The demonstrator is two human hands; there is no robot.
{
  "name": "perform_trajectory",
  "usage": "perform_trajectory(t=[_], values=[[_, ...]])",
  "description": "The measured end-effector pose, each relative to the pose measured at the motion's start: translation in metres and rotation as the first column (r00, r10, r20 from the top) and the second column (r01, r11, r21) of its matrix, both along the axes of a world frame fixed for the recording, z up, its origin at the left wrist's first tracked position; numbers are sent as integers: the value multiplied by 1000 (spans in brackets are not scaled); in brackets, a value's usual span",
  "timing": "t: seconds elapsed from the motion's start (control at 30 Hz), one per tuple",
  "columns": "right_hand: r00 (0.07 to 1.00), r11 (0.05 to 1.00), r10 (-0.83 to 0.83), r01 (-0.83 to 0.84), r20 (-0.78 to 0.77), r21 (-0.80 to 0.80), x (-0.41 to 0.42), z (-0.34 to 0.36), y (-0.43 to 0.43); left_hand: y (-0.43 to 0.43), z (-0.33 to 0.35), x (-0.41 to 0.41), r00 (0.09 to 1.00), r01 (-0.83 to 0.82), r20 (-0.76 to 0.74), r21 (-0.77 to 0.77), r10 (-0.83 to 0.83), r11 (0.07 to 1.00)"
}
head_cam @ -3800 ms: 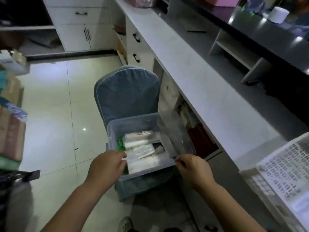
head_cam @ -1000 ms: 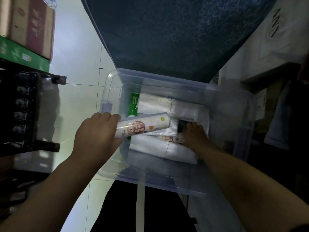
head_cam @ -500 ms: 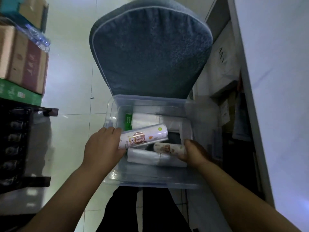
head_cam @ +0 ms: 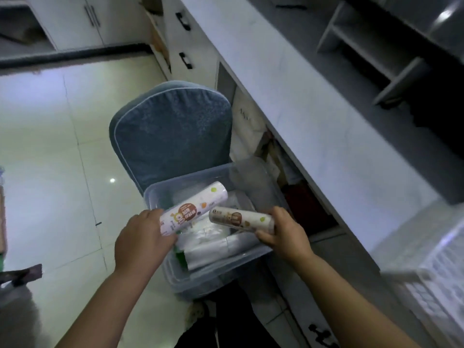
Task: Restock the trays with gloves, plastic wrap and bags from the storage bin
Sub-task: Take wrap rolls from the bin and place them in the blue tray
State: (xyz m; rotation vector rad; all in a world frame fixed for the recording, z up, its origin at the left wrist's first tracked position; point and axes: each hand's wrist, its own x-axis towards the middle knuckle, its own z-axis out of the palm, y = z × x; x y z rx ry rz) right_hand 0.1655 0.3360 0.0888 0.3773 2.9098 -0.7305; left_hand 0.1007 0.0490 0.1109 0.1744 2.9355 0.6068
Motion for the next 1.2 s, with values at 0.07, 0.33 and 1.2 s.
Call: perform_trajectory(t=[0.07,0.33,1.2], values=[[995,997,-76,75,-63,-22,24,20,2,12,6,1,999,23,-35,61,-20,998],[898,928,-370,368,-240,-51,141,96,38,101,35,22,957,291,-80,247,-279,924],[516,573,-820,734,-249,-365,575,154,250,414,115,276,618,786,-345,251,-707,565]])
